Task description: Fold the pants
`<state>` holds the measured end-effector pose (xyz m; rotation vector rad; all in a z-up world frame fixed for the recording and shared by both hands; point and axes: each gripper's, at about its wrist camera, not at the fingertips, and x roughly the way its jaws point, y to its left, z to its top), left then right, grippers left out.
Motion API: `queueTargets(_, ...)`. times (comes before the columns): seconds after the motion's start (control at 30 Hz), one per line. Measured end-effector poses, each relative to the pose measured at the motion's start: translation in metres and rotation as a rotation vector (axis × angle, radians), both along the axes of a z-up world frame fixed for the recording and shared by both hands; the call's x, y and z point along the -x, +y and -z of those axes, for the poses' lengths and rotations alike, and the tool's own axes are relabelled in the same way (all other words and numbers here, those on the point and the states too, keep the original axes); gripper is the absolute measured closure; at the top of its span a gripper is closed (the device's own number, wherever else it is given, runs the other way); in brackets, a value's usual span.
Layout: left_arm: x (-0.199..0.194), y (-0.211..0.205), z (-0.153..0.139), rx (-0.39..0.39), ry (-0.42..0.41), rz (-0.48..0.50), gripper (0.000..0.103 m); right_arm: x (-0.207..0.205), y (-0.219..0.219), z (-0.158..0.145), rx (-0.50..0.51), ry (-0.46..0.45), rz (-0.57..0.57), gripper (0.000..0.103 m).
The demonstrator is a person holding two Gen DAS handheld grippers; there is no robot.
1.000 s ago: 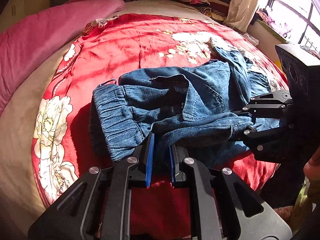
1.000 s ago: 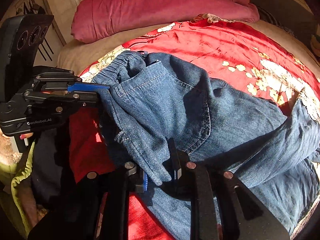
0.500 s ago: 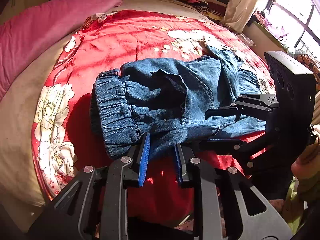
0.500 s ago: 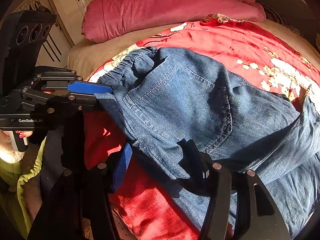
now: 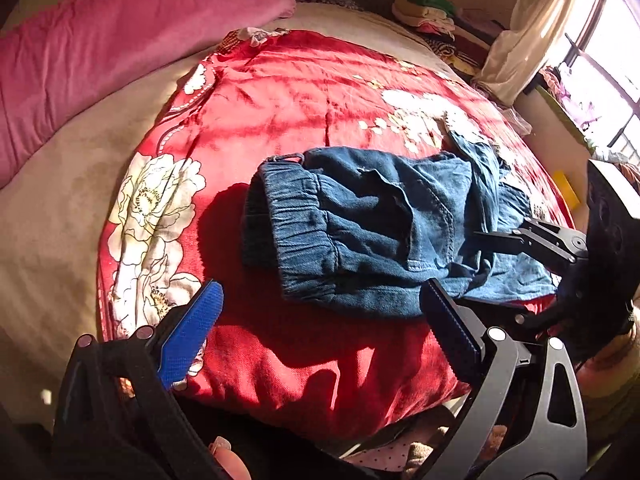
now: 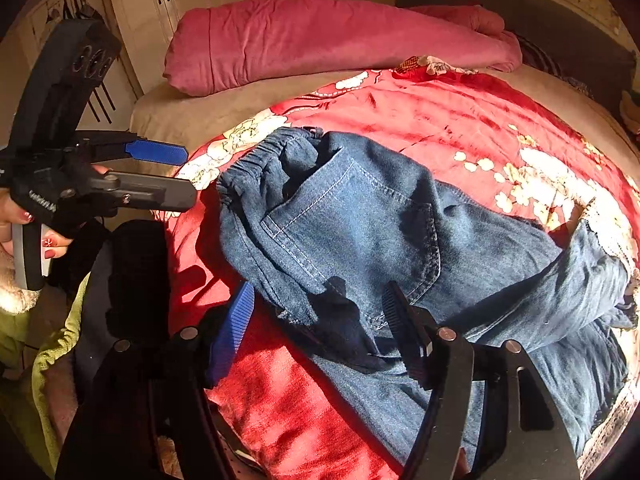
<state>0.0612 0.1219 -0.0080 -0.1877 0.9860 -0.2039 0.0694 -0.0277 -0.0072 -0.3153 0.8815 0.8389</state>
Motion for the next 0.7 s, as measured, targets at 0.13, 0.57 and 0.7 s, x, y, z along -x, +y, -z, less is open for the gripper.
queueTargets(0.13,-0.019,0.0,0.002,0.017,0.011,-0.036,0.012,0.005,-0.001,-0.016,0.026,-0.1,0.02,0.031)
queueTargets(0.57,-0.048,-0.009,0.016,-0.111,0.034,-0.025,0.073,-0.009,0.004,-0.007,0.052,-0.07,0.042,0.031)
queueTargets(0.7,-0.044,-0.002,0.01,-0.138,0.013,-0.05,0.073,-0.01,0.01,-0.005,0.047,-0.064,0.029,0.031)
